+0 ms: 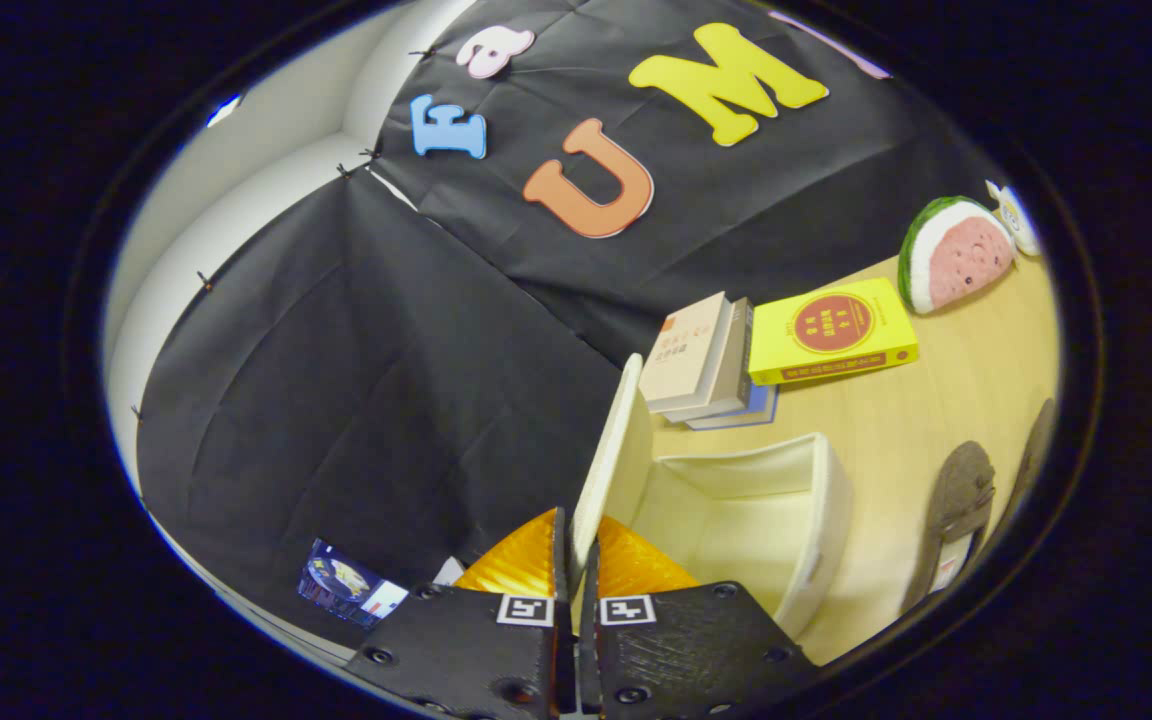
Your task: Open the storage box then place both shoes into the box .Put the left shoe in first, then the right shoe, with the right side of both shoes facing outward in a uniform manner.
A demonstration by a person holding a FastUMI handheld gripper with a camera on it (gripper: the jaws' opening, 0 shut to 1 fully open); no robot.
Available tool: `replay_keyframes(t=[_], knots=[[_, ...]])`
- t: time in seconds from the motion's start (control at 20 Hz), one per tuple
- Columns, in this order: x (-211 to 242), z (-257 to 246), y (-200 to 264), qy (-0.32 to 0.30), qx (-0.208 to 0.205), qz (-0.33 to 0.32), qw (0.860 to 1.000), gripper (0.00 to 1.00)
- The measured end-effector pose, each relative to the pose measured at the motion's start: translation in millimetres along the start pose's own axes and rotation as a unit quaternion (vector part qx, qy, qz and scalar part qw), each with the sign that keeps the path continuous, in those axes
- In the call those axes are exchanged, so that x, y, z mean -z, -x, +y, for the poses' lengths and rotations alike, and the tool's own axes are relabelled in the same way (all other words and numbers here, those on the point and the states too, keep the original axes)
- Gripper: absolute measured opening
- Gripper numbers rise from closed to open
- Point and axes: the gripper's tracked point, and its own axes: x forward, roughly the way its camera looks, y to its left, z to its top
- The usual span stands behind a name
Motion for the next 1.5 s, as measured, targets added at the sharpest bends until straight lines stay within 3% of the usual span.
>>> replay_keyframes(t=[0.3,0.5,0.85,0.95,1.1,1.5], knots=[[6.3,60.5,-47.2,0.01,-0.013,-0.001,1.0,0.07],[11.9,87.0,-80.4,0.032,-0.011,-0.002,0.999,0.16],[19.4,117.4,-102.6,0.043,-0.023,-0.015,0.999,0.71],[19.4,121.6,-98.2,0.054,-0.024,-0.021,0.998,0.84],[25.4,117.5,-87.5,0.066,-0.018,-0.016,0.998,0.93],[19.7,54.7,-16.4,0.149,0.07,-0.039,0.986,0.94]])
